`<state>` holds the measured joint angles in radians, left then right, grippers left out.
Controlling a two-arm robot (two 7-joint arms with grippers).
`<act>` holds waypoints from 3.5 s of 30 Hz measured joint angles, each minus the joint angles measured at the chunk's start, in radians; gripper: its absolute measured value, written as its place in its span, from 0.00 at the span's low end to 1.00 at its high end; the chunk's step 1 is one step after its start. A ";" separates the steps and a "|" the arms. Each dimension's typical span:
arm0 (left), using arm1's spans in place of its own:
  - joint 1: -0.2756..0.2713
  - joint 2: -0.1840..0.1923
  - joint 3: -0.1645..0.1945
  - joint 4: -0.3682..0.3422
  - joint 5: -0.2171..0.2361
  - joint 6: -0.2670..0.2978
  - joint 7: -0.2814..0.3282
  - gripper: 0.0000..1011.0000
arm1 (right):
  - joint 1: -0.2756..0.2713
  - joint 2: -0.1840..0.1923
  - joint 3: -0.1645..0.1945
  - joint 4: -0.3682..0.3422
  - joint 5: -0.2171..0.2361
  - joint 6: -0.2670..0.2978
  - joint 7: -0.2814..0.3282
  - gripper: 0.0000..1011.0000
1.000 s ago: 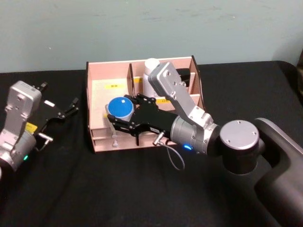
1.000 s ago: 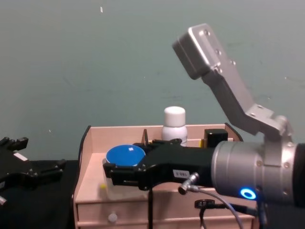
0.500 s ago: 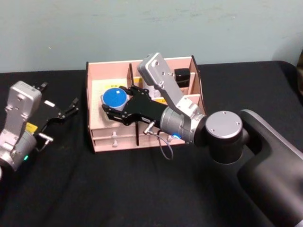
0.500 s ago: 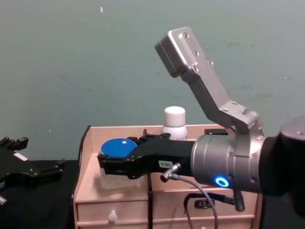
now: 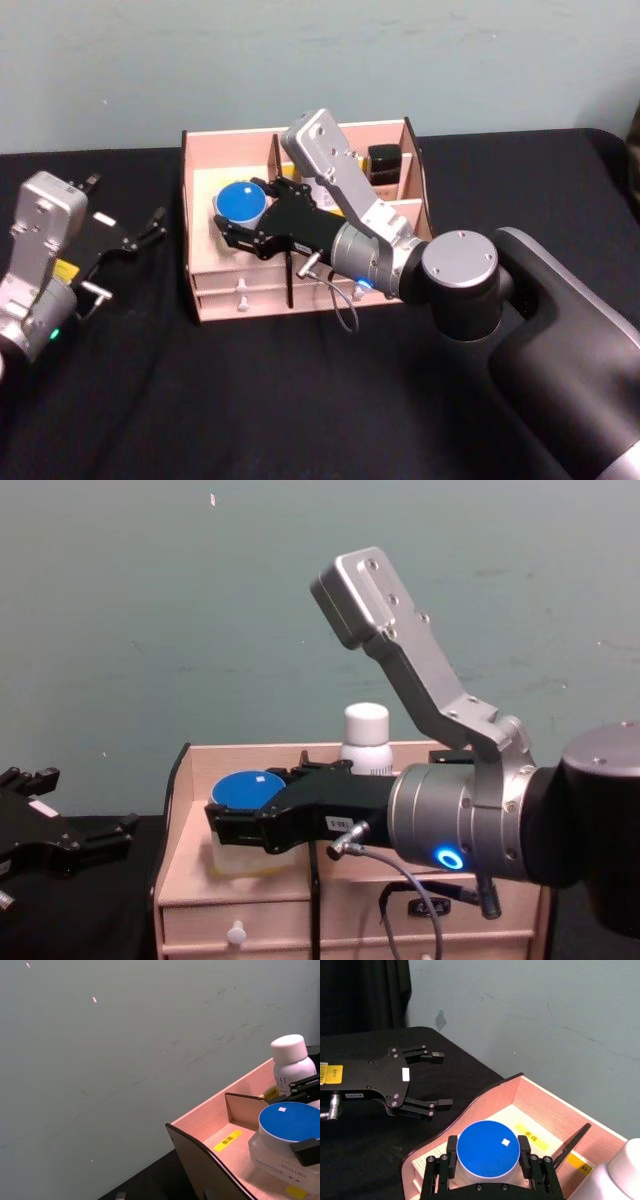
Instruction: Pick up the facial cleanser and watermelon frost from the table and place them into the tiered storage box.
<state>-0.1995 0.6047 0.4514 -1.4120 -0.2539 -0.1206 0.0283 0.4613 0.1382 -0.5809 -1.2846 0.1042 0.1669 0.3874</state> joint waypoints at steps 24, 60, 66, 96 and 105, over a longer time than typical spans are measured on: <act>0.000 0.000 0.000 0.000 0.000 0.000 0.000 1.00 | -0.015 -0.003 0.018 -0.020 -0.004 -0.024 0.001 0.99; 0.000 0.000 0.000 0.000 0.000 0.000 0.000 1.00 | -0.267 0.183 0.328 -0.411 0.059 -0.111 -0.164 0.99; 0.000 0.000 0.000 0.000 0.000 0.000 0.000 1.00 | -0.266 0.175 0.388 -0.365 0.042 -0.120 -0.205 0.99; 0.000 0.000 0.000 0.000 0.000 0.000 0.000 1.00 | -0.214 0.134 0.455 -0.111 -0.044 -0.135 -0.211 0.99; 0.000 0.000 0.000 0.000 0.000 0.000 0.000 1.00 | -0.213 0.135 0.455 -0.112 -0.043 -0.135 -0.211 0.99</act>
<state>-0.1995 0.6047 0.4514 -1.4119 -0.2539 -0.1205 0.0283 0.2482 0.2730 -0.1263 -1.3964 0.0617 0.0315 0.1764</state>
